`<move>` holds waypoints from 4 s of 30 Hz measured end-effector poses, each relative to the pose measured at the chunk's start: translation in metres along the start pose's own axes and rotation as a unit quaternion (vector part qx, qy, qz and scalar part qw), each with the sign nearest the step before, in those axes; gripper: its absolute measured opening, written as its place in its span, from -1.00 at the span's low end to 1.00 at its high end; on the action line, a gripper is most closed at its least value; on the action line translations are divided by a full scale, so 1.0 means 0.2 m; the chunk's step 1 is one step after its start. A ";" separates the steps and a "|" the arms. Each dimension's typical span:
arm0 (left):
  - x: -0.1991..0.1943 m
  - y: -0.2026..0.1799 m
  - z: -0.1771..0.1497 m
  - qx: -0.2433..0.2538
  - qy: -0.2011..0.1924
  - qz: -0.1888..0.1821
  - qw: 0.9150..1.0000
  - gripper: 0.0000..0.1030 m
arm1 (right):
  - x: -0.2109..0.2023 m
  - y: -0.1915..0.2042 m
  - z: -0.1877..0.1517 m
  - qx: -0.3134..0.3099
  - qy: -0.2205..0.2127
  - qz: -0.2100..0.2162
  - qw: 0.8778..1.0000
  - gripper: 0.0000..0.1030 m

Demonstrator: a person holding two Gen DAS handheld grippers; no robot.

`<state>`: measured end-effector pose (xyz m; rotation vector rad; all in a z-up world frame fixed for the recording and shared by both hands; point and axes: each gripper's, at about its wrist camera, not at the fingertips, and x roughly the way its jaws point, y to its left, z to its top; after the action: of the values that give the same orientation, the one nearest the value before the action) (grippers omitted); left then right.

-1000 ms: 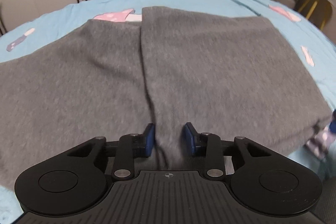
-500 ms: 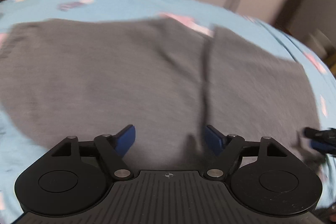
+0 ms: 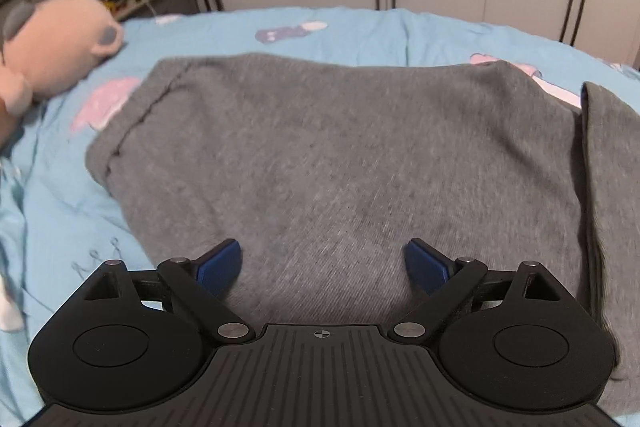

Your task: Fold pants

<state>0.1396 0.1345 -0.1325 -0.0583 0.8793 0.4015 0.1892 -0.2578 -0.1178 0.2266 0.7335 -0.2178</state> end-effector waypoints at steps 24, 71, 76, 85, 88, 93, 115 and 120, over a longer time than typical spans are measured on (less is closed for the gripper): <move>0.00 0.08 0.03 -0.045 0.005 -0.018 0.999 0.96 | -0.29 0.11 -0.35 -0.045 0.043 0.051 0.997 -0.52; 0.51 0.90 0.17 -0.245 0.044 -0.187 0.950 0.57 | -0.25 0.32 -0.47 -0.109 0.055 0.090 0.988 0.91; 0.53 0.91 0.21 -0.242 0.047 -0.187 0.951 0.62 | -0.24 0.33 -0.47 -0.113 0.055 0.087 0.988 0.91; 0.48 0.76 0.24 -0.149 -0.009 -0.138 0.979 0.06 | -0.24 0.32 -0.47 -0.109 0.051 0.088 0.989 0.91; 0.56 0.82 0.23 -0.214 0.015 -0.165 0.963 0.32 | -0.23 0.33 -0.47 -0.115 0.051 0.084 0.988 0.92; 0.60 0.85 0.25 -0.239 0.031 -0.190 0.952 0.56 | -0.23 0.33 -0.47 -0.114 0.051 0.084 0.989 0.91; 0.36 0.84 0.41 -0.252 0.011 -0.151 0.956 -0.55 | -0.32 0.15 -0.40 0.001 0.034 0.112 0.993 0.91; 0.12 0.70 0.47 -0.187 -0.064 -0.140 0.970 -0.57 | -0.46 -0.05 -0.37 0.092 -0.011 0.089 0.992 0.91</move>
<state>0.1718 0.2927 -0.0749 -0.4945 0.6463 0.2983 0.0727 -0.2350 -0.1091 0.4631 0.6679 -0.1168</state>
